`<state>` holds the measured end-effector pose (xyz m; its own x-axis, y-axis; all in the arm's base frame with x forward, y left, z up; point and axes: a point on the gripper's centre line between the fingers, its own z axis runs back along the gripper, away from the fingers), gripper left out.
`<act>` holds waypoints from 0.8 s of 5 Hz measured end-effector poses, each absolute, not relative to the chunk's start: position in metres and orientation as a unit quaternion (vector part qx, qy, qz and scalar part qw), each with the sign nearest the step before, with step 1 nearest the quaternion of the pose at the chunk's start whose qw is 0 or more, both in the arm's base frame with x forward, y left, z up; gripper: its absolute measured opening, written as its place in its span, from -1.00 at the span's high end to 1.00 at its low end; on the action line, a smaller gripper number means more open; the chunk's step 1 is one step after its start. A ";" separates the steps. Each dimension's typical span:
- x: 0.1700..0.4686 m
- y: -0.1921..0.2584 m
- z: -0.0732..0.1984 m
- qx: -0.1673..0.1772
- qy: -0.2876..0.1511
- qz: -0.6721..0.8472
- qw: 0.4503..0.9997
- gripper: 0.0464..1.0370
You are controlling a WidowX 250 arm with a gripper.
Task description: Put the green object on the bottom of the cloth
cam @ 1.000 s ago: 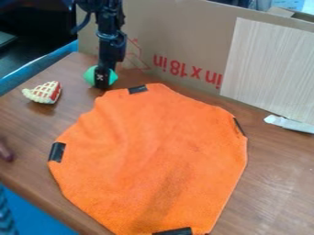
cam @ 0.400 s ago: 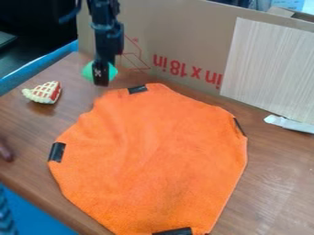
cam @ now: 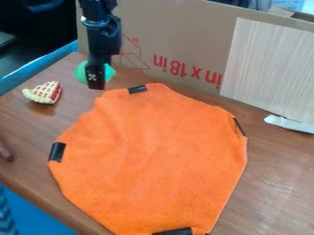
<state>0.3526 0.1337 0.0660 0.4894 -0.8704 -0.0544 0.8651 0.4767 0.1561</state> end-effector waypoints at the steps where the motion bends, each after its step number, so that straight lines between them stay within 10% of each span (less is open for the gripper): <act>1: 0.340 0.123 0.060 0.059 0.006 -0.490 0.870 -0.68; 4: 0.292 0.114 0.033 0.013 0.025 -0.487 0.873 -0.68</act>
<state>0.2920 0.1138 0.0332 0.5241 -0.8498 -0.0568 0.8511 0.5251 -0.0025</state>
